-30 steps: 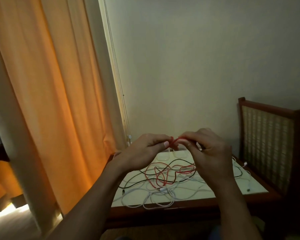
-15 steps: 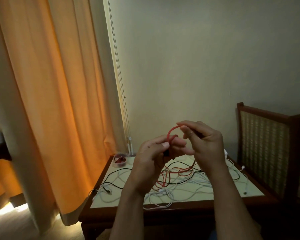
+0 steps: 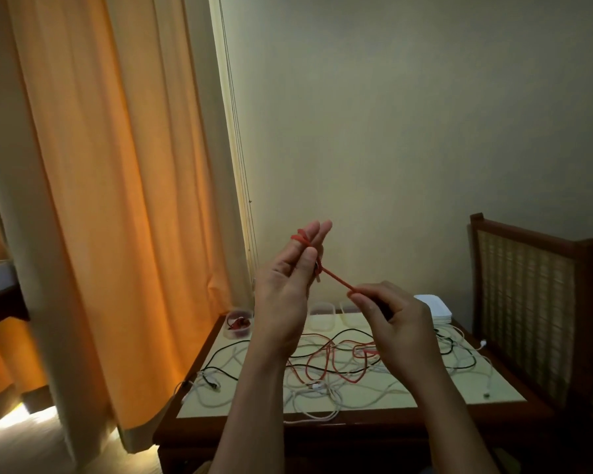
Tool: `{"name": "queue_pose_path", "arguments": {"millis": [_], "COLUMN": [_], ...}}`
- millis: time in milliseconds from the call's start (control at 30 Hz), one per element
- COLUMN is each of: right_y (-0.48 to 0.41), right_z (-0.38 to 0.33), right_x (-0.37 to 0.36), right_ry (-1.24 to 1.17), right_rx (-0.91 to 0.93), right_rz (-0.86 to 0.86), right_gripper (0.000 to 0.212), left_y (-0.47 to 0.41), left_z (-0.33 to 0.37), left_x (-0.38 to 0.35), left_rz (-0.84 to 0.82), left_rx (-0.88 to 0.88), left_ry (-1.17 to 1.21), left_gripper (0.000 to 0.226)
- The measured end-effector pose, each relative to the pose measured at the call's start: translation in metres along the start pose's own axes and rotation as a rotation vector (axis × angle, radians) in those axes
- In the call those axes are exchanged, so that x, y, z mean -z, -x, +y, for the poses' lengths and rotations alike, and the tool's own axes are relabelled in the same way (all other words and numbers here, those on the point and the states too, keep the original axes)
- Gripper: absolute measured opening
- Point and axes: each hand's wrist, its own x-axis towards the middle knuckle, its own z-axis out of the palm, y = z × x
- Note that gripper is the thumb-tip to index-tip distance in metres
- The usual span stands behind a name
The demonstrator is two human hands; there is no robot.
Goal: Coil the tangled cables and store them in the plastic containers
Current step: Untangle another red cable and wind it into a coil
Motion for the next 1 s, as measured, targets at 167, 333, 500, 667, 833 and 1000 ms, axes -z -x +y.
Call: {"name": "queue_pose_path", "arguments": {"millis": [167, 333, 500, 667, 833, 1000], "right_y": [-0.006, -0.012, -0.018, -0.024, -0.043, -0.061], "right_z": [-0.013, -0.022, -0.024, -0.021, -0.029, -0.022], "right_x": [0.009, 0.016, 0.032, 0.029, 0.027, 0.016], "right_ry": [0.125, 0.204, 0.241, 0.220, 0.144, -0.055], "right_rx": [0.098, 0.213, 0.264, 0.285, 0.344, 0.249], "right_rz": [0.007, -0.007, 0.045, 0.014, 0.034, -0.004], "right_gripper": [0.009, 0.007, 0.011, 0.011, 0.011, 0.010], "left_y": [-0.005, -0.011, 0.000, 0.005, 0.006, 0.005], "left_z": [-0.004, -0.014, -0.022, -0.021, -0.007, -0.001], "left_x": [0.005, 0.006, 0.015, 0.025, 0.026, 0.028], "left_rz": [-0.016, -0.144, -0.260, -0.370, -0.472, -0.542], "left_rx": [-0.067, -0.053, 0.056, 0.170, 0.245, 0.264], "left_ry": [-0.343, -0.638, -0.765, -0.752, -0.601, -0.272], "left_gripper": [0.041, 0.036, 0.032, 0.029, 0.030, 0.032]}}
